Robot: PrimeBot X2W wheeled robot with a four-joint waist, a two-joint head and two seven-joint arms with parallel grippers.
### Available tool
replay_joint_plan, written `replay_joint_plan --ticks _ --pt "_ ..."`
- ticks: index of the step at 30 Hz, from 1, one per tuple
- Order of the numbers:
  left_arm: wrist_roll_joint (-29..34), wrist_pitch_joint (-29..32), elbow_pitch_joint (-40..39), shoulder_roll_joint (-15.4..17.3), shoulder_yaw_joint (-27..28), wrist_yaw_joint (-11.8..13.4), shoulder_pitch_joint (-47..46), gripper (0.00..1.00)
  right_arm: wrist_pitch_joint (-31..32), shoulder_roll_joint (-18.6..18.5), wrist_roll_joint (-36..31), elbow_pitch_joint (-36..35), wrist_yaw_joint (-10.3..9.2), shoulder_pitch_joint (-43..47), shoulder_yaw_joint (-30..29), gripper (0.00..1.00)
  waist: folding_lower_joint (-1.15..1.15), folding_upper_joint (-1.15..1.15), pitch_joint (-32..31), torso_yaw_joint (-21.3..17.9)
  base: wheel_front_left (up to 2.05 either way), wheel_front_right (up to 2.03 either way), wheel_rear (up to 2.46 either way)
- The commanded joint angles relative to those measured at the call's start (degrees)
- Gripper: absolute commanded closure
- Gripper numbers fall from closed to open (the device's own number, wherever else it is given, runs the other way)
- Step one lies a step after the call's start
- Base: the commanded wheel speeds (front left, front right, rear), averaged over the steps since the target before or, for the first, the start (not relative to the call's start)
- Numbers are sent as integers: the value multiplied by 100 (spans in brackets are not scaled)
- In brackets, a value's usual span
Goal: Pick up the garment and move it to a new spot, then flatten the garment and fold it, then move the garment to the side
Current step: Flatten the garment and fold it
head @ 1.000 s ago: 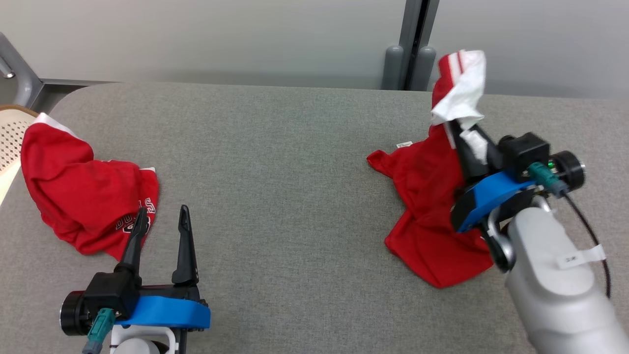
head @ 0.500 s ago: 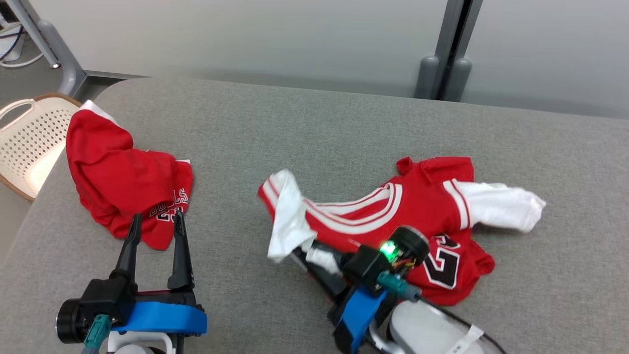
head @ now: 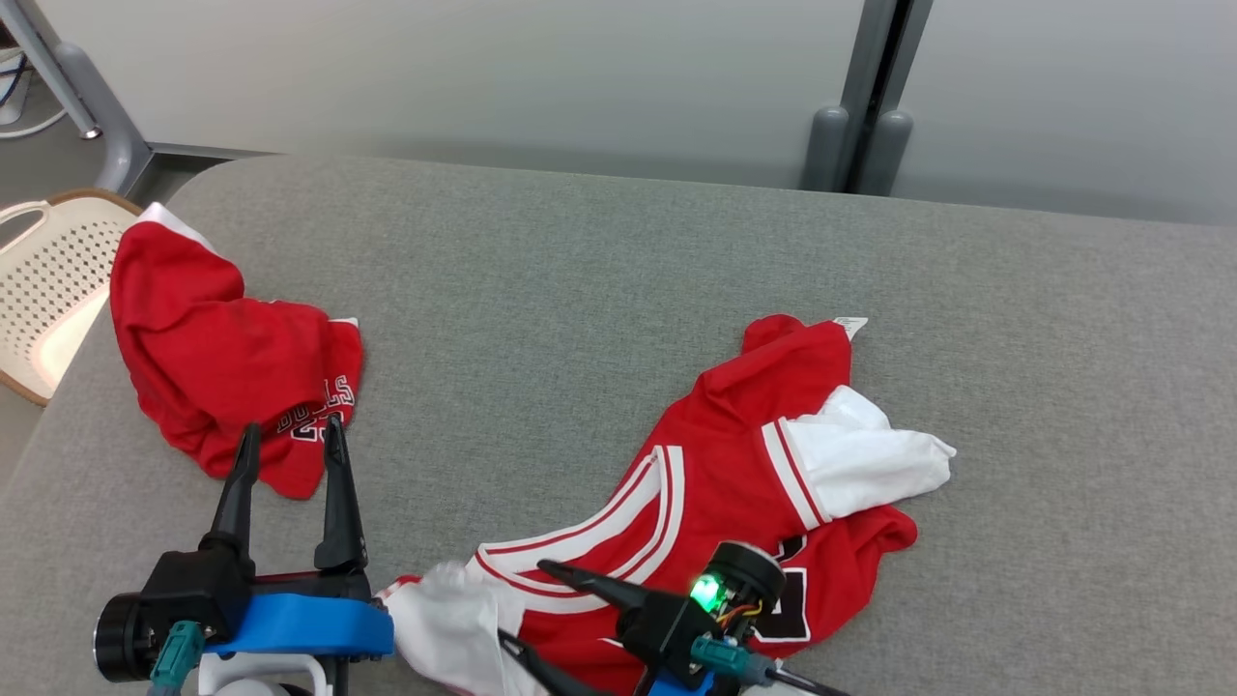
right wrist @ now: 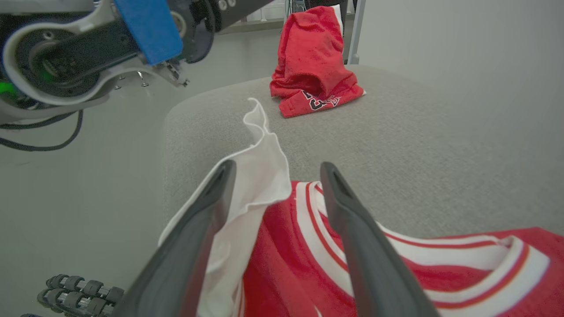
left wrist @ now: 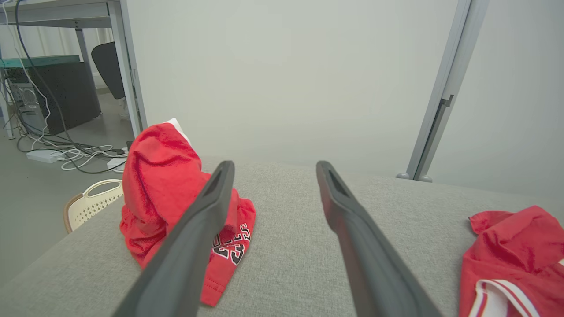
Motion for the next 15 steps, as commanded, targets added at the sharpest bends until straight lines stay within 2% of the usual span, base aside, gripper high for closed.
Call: replay_joint_plan --ticks 1,6,11,15 --pt "41 -15 0 2 24 -22 20 0 -22 3 -49 -67 1 41 -150 0 1 0 -15 -81 0 0 0" --pt "93 -15 9 2 124 -47 13 0 -23 -180 -379 -412 1 253 -991 0 1 0 -69 -290 0 0 0" --pt "145 -15 -16 3 195 -85 8 0 -22 -390 -679 -1021 2 631 -2269 0 1 0 -77 -492 0 0 0" --pt "172 -15 -64 3 197 -61 64 0 -22 -404 -888 -1503 2 1030 -3110 0 1 0 -97 -658 0 0 0"
